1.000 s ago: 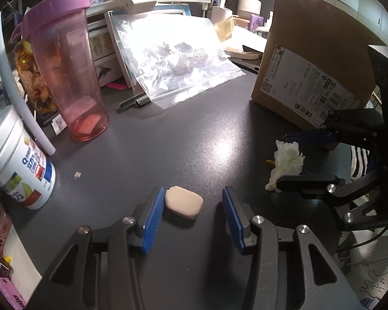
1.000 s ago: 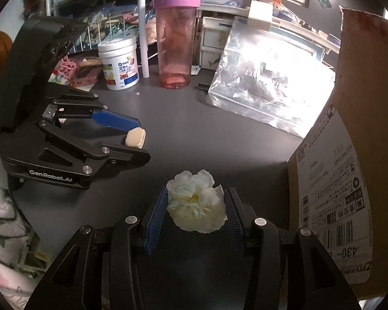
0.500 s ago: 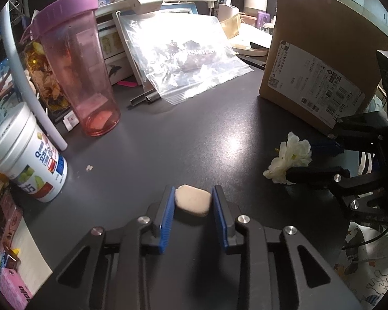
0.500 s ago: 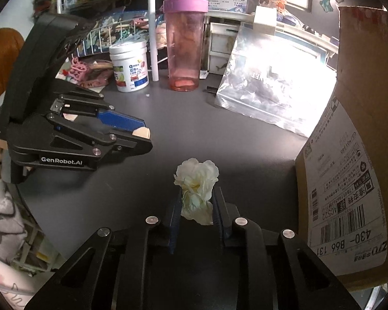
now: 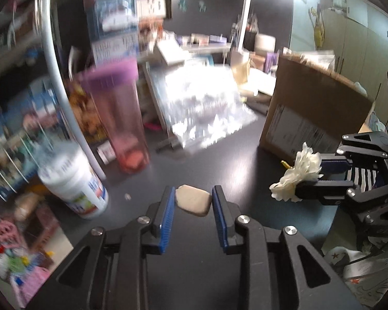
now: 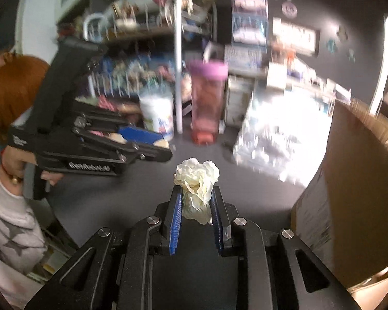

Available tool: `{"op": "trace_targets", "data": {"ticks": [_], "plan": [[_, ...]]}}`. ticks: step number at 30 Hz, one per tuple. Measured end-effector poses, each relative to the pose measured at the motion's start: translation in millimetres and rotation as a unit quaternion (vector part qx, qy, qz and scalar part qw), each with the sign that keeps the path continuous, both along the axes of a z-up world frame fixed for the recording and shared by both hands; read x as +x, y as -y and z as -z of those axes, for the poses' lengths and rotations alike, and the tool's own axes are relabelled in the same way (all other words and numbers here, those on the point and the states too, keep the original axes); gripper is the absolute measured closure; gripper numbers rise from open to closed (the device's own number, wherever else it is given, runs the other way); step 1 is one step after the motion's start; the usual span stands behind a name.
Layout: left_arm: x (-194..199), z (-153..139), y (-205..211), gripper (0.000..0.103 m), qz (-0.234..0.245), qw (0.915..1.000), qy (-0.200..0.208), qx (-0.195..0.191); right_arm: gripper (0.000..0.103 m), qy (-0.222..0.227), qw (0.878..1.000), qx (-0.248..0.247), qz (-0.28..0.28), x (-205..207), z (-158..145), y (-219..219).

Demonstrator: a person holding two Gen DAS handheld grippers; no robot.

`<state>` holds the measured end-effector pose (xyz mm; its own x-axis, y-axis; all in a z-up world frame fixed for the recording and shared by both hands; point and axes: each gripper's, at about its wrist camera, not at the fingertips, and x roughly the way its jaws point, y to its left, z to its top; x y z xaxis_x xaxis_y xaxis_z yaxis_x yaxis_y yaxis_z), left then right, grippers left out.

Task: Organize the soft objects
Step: 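Carry both items over the box and open both tools to drop them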

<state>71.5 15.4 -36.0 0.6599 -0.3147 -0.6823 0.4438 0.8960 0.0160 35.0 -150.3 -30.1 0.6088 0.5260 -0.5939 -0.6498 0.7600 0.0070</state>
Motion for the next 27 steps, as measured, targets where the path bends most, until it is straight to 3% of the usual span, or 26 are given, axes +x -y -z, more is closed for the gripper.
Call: {"op": "trace_targets", "data": {"ticks": [7,14,19,27], "plan": [[-16,-63,26,0.077,0.020,0.9974,0.068,-0.008,0.086,0.079,0.996,0.031,-0.001,-16,-55,25],[-16,-107,92,0.077,0.090,0.9899,0.108,-0.014,0.086,0.139,0.988,0.047,0.042,-22,-89,84],[-5,-118,145,0.077,0.146,0.9833,0.107,-0.022,0.086,0.144,0.985,0.044,0.085,-16,-92,132],[23,-109,215,0.077,0.192,0.9793,0.062,-0.013,0.086,0.091,0.988,0.028,0.119,6,-67,191]]}}
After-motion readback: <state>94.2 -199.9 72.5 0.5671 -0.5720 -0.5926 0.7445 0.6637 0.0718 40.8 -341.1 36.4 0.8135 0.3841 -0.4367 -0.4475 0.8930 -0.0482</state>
